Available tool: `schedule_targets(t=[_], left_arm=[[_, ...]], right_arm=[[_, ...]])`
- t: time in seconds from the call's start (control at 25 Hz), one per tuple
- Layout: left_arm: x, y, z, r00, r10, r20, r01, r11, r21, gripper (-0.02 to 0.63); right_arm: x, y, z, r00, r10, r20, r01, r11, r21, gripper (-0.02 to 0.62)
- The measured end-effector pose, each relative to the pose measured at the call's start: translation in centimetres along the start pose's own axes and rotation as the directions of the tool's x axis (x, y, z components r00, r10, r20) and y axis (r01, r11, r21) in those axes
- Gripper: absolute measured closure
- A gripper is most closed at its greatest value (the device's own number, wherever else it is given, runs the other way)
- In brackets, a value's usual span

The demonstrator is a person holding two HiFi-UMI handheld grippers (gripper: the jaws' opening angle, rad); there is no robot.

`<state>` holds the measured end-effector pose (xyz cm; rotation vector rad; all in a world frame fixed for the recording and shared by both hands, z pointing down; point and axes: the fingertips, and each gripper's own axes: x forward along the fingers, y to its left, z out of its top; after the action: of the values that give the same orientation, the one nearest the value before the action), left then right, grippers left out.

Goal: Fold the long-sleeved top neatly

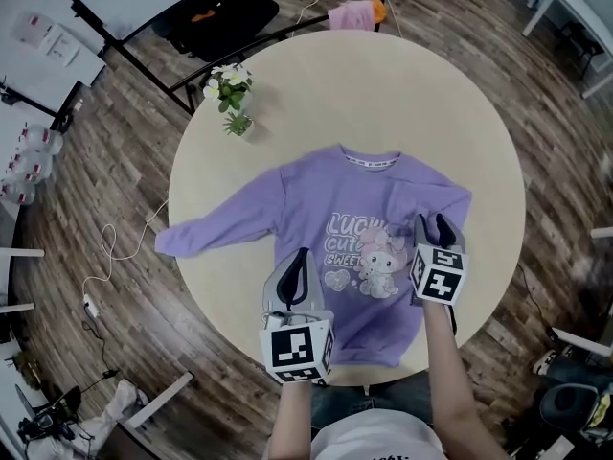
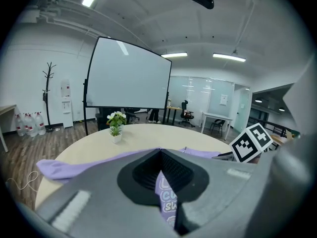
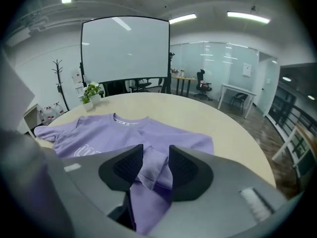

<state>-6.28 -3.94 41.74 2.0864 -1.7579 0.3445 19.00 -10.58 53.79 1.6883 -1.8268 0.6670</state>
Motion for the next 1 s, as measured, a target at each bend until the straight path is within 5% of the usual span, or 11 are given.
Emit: schedule_targets(t=[0.48, 0.76, 1.0], left_arm=[[0.6, -1.5, -0.2, 0.999, -0.028, -0.023, 0.028, 1.0, 0.008, 0.606], [0.7, -0.9, -0.5, 1.0, -0.014, -0.025, 0.014, 1.0, -0.001, 0.606], [0.1, -0.2, -0.2, 1.0, -0.005, -0.014, 0.005, 1.0, -0.005, 0.606]], right_arm=[[1.4, 0.9, -5.2, 0.979, 0.085, -0.186, -0.064, 0.991, 0.116, 0.42], [1.2, 0.6, -4.7, 0.984, 0.072, -0.164, -0.058, 0.994, 0.09, 0.542], [-0.4, 1.3, -2.4, 0.993, 0.056, -0.099, -0.05, 0.997, 0.063, 0.555]])
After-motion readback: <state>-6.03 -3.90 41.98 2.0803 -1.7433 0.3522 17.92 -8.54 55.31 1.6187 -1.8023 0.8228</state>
